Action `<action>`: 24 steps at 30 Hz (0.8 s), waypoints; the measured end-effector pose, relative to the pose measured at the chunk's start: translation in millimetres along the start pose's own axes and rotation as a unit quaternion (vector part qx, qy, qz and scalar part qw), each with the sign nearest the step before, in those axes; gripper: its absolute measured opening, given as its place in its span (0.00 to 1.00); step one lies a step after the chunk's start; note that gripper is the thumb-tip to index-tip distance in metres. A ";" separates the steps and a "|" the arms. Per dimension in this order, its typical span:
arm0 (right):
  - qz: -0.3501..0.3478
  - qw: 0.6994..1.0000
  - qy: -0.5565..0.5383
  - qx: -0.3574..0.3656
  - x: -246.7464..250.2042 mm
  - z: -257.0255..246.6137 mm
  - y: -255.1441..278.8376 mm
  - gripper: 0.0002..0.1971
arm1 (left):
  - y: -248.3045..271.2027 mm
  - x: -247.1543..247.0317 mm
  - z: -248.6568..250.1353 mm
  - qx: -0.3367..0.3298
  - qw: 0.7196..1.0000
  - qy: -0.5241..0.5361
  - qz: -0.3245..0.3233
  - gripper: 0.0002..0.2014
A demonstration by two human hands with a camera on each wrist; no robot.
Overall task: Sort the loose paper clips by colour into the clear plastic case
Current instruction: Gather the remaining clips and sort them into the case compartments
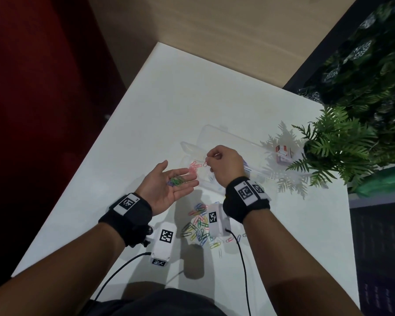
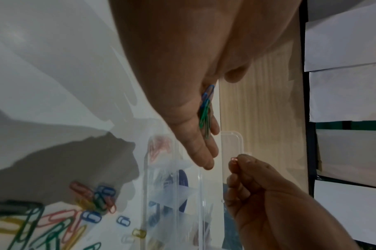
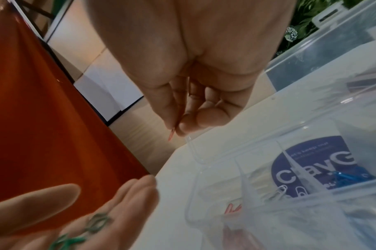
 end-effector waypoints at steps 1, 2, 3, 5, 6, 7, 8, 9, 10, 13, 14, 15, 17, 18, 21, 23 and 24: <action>-0.008 1.000 0.010 -0.010 -4.6 -1.0 -5.6 0.03 | 1.8 2.0 2.2 -0.004 1.000 0.006 0.003 0.24; -0.020 0.999 0.022 -0.020 -8.6 -1.9 -9.6 0.02 | 3.7 3.2 4.3 -0.007 1.000 0.009 0.004 0.21; -0.029 0.999 0.036 -0.027 -11.2 -2.0 -12.4 0.03 | 5.1 3.7 6.1 -0.010 1.000 0.009 0.004 0.18; -0.032 0.997 0.067 -0.026 -11.3 -3.4 -12.5 0.07 | 6.3 2.6 8.3 -0.015 1.000 0.007 0.001 0.17; -0.028 0.996 0.080 -0.009 -9.0 -7.1 -8.7 0.09 | 6.3 1.0 8.6 -0.014 1.000 0.006 -0.003 0.17; -0.027 0.996 0.089 0.018 -7.5 -12.6 -3.2 0.09 | 5.7 -0.6 8.4 -0.013 1.000 0.004 -0.008 0.17; -0.036 0.993 0.098 0.051 -7.4 -19.5 4.8 0.09 | 5.2 -2.6 8.0 -0.011 1.000 -0.001 -0.015 0.18; -0.058 0.989 0.110 0.084 -9.3 -26.5 14.1 0.09 | 4.4 -4.9 6.8 -0.008 1.000 -0.008 -0.026 0.19; -0.088 0.981 0.131 0.111 -13.2 -32.4 23.9 0.10 | 3.4 -7.4 5.2 -0.006 0.999 -0.013 -0.038 0.20; -0.163 0.952 0.213 0.146 -27.1 -36.2 43.8 0.14 | 1.3 -14.7 0.2 0.001 0.997 -0.029 -0.067 0.23; -0.169 0.948 0.227 0.148 -29.2 -34.7 46.8 0.14 | 0.9 -16.9 -1.2 0.002 0.997 -0.032 -0.071 0.24; -0.166 0.947 0.230 0.149 -29.9 -33.3 48.5 0.14 | 0.9 -19.4 -2.4 0.002 0.997 -0.033 -0.074 0.24; -0.154 0.950 0.227 0.153 -28.9 -31.7 52.3 0.13 | 2.1 -24.8 -3.6 -0.003 0.996 -0.043 -0.076 0.24; -0.152 0.950 0.225 0.156 -28.2 -31.3 54.6 0.13 | 3.6 -27.9 -4.0 -0.007 0.996 -0.053 -0.075 0.23; -0.153 0.952 0.210 0.160 -24.3 -29.5 60.7 0.15 | 7.3 -37.2 -8.2 -0.007 0.993 -0.082 -0.078 0.24; -0.149 0.955 0.200 0.161 -19.7 -27.9 63.5 0.14 | 7.2 -41.0 -10.9 -0.005 0.992 -0.094 -0.078 0.25; -0.147 0.956 0.199 0.160 -16.9 -26.8 65.1 0.13 | 6.6 -42.5 -12.6 -0.002 0.992 -0.100 -0.076 0.26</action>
Point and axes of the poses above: each hand's wrist, its own y-axis away from the middle knuckle, its own x-axis out of the back of the hand, z = x × y, the point moved 5 cm from there along -y, towards the middle knuckle, and after that the axes turned 2 degrees about -z, right-handed, at the moved point
